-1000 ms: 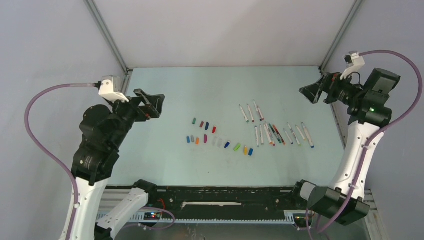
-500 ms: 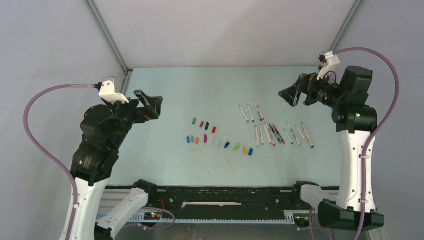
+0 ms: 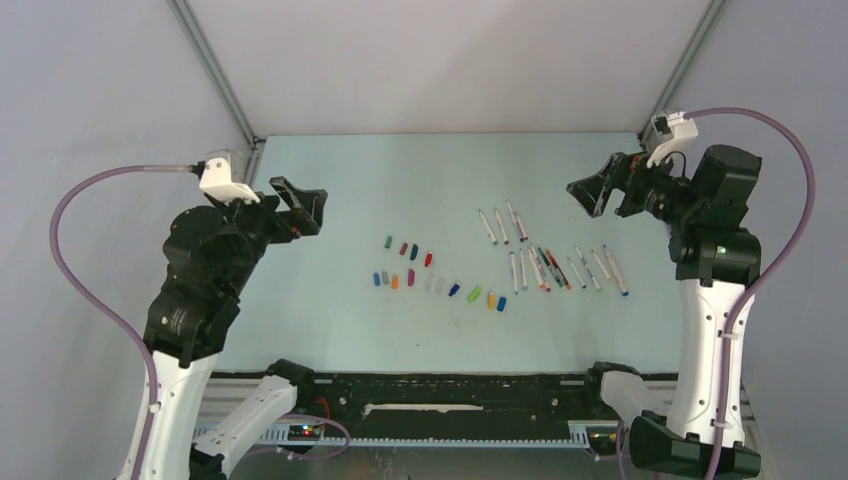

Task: Open the pen caps
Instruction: Reset both arms

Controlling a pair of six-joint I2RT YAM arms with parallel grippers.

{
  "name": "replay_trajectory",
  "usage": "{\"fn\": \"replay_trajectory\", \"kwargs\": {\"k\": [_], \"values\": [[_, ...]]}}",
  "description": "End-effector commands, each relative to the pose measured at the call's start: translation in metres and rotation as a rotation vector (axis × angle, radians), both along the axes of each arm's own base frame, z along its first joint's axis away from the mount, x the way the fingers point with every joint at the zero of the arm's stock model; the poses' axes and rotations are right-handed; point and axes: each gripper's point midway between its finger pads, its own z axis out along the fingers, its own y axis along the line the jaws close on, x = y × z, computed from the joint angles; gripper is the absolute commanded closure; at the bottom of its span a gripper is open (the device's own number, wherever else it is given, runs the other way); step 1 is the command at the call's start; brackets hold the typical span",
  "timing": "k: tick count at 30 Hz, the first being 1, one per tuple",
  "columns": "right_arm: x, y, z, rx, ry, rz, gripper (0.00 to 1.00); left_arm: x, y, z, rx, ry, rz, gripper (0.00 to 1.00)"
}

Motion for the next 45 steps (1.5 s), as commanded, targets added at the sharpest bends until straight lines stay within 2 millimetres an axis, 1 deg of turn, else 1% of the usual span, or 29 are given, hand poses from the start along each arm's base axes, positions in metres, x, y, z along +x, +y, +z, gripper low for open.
{"fn": "replay_trajectory", "kwargs": {"k": [1, 5, 16, 29, 45], "values": [[-0.003, 0.004, 0.009, 0.035, -0.039, 0.047, 0.0, 0.003, 0.001, 0.008, 0.003, -0.043, 0.005, 0.0], [-0.004, 0.005, 0.009, 0.056, -0.037, 0.064, 0.01, 0.004, 0.002, 0.005, 0.008, -0.039, 0.005, 0.0], [0.001, -0.004, 0.001, 0.047, -0.026, 0.011, 0.01, 0.004, 0.002, -0.002, 0.013, -0.031, 0.008, 0.0], [0.002, -0.008, -0.005, 0.043, -0.022, -0.007, 0.0, 0.006, 0.002, -0.009, 0.019, -0.022, 0.008, 0.0], [0.002, -0.013, -0.004, 0.045, -0.029, -0.024, 0.0, 0.008, 0.002, -0.011, 0.023, -0.022, 0.01, 0.0]]}}
